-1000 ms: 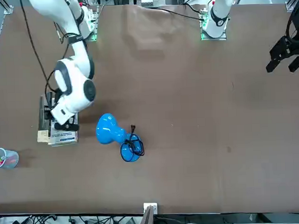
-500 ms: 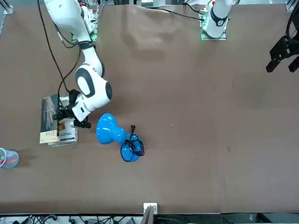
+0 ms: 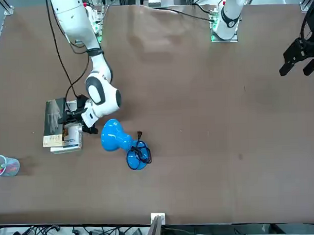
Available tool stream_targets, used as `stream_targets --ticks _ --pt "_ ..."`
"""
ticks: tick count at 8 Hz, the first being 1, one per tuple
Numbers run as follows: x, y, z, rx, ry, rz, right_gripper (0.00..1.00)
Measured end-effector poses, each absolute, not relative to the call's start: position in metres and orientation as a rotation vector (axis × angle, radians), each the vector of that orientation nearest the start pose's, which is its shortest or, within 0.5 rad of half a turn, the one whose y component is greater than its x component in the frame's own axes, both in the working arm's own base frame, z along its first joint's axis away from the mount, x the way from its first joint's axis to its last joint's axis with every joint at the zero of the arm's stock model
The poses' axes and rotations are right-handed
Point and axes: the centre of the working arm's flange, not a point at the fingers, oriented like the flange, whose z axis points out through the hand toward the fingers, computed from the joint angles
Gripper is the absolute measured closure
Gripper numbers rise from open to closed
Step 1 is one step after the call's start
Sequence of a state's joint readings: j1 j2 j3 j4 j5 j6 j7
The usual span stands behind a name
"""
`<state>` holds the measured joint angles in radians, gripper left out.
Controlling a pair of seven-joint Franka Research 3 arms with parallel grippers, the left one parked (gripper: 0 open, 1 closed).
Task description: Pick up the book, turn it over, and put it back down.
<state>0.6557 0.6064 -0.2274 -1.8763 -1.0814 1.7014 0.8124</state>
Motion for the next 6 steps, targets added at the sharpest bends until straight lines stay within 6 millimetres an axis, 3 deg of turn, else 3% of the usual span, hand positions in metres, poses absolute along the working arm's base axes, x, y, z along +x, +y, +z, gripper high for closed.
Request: stream_targets --ticks 4,6 --pt "0.553 0.197 0.206 1.818 0.234 0.134 0.89" --pt "0.552 0.196 0.203 1.796 0.215 0.179 0.89"
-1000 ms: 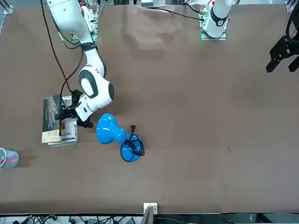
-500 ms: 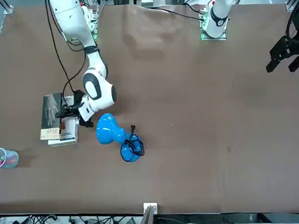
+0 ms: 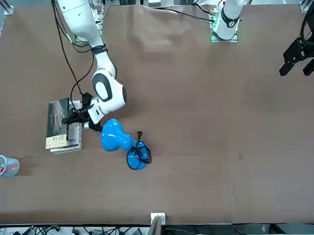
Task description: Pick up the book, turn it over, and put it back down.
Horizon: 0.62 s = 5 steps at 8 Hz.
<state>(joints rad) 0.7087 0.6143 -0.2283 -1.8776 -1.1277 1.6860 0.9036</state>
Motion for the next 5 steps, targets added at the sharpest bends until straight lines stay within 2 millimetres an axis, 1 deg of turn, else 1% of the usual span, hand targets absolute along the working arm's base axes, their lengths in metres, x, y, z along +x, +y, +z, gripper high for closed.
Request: stream_targets --ticks 1,3,5 --pt "0.552 0.195 0.198 1.783 0.209 0.197 0.89" --pt "0.55 0.191 0.181 1.749 0.195 0.24 0.89" --pt "0.547 0.19 0.169 1.738 0.196 0.243 0.89"
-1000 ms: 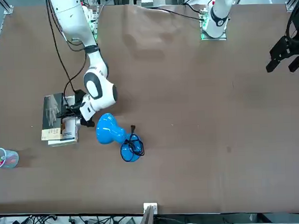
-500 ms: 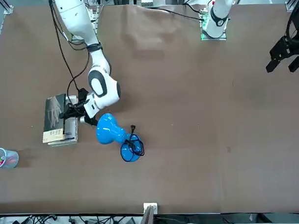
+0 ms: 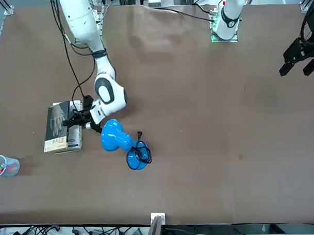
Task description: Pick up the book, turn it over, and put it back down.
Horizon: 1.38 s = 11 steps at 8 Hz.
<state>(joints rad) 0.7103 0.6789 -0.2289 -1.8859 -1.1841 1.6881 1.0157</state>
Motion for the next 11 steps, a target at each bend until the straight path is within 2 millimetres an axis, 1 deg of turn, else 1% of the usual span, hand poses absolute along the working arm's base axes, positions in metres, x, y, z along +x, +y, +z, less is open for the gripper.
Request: stream_targets --ticks 4,8,11 --pt "0.535 0.197 0.154 1.737 0.218 0.266 0.89" --pt "0.523 0.191 0.14 1.729 0.232 0.302 0.89" --pt "0.518 0.192 0.134 1.731 0.231 0.312 0.89"
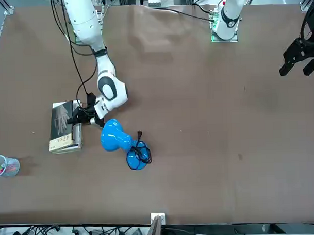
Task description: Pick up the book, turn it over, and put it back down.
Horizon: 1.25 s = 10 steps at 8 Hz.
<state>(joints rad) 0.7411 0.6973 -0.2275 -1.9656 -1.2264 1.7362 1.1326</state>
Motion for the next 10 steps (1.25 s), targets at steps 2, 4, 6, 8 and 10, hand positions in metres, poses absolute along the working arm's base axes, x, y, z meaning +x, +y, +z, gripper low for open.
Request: stream_targets --ticks 2,4,6,8,10 --pt "0.5148 0.1915 0.1286 1.734 0.227 0.321 0.89" --pt "0.5126 0.1908 0.1225 1.73 0.229 0.33 0.89" --pt "0.5124 0.1905 0.1219 1.729 0.23 0.332 0.89" --pt "0.5126 0.1901 0.122 1.729 0.228 0.333 0.89" --pt "0.5133 0.1884 0.1222 1.728 0.224 0.332 0.89"
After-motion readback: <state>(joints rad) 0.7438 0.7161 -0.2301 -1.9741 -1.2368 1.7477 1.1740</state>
